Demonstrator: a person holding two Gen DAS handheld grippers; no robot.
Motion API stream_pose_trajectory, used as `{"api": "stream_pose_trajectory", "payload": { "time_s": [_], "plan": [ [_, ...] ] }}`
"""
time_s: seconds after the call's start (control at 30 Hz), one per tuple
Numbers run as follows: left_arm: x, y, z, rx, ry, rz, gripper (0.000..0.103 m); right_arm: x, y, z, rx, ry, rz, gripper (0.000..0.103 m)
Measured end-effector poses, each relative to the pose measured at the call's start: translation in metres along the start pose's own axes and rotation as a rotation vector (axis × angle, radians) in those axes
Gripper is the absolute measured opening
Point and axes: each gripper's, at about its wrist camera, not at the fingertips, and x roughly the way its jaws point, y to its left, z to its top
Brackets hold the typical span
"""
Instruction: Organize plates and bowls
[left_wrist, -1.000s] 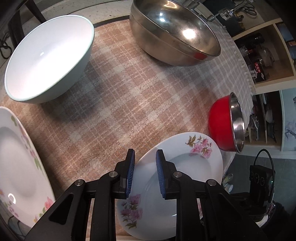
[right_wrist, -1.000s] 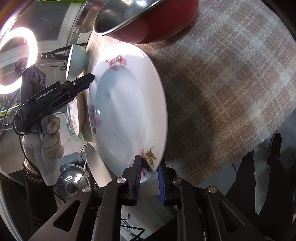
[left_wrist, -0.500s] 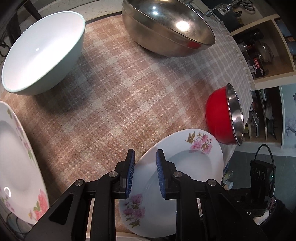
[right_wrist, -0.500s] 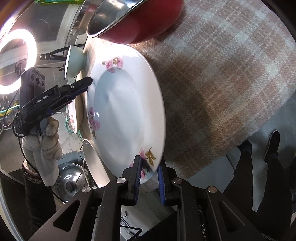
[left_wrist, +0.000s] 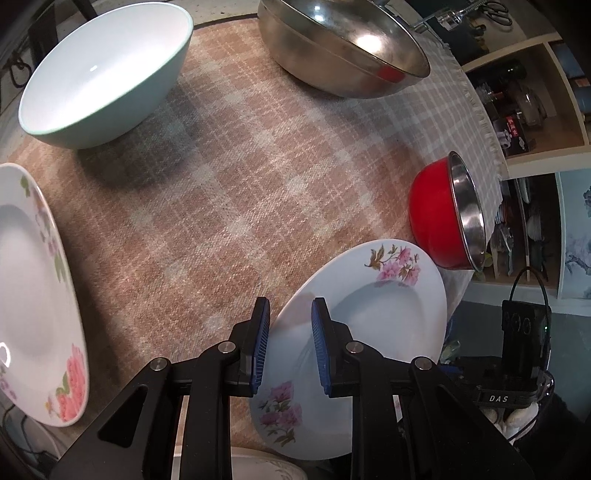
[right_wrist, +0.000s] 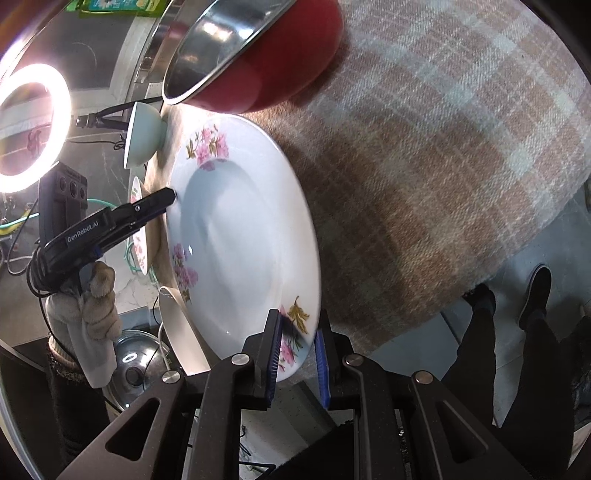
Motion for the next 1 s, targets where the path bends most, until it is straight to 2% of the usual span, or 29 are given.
{"api": "stream_pose_trajectory", "payload": {
  "time_s": [0.27,0.43,0.67,1.0],
  "plan": [
    [-0.003,0.005,-0.006,-0.029,-0.005,0.005,0.021,-0.004,0.003,0.004,-0.029,-0.011,-0.020,0.018],
    [-0.017,0.009,-0.007,-0.056,-0.048,0.004,0.021,-0.012,0.000,0.005,-0.052,-0.014,-0.042,0.021],
    [-0.050,0.013,-0.015,-0.109,-0.158,-0.005,0.021,-0.036,-0.003,0.008,-0.074,-0.067,-0.044,0.021],
    [-0.112,-0.001,-0.051,-0.162,-0.375,0.011,0.022,-0.097,0.018,0.020,-0.284,-0.255,-0.106,0.022]
  ]
}}
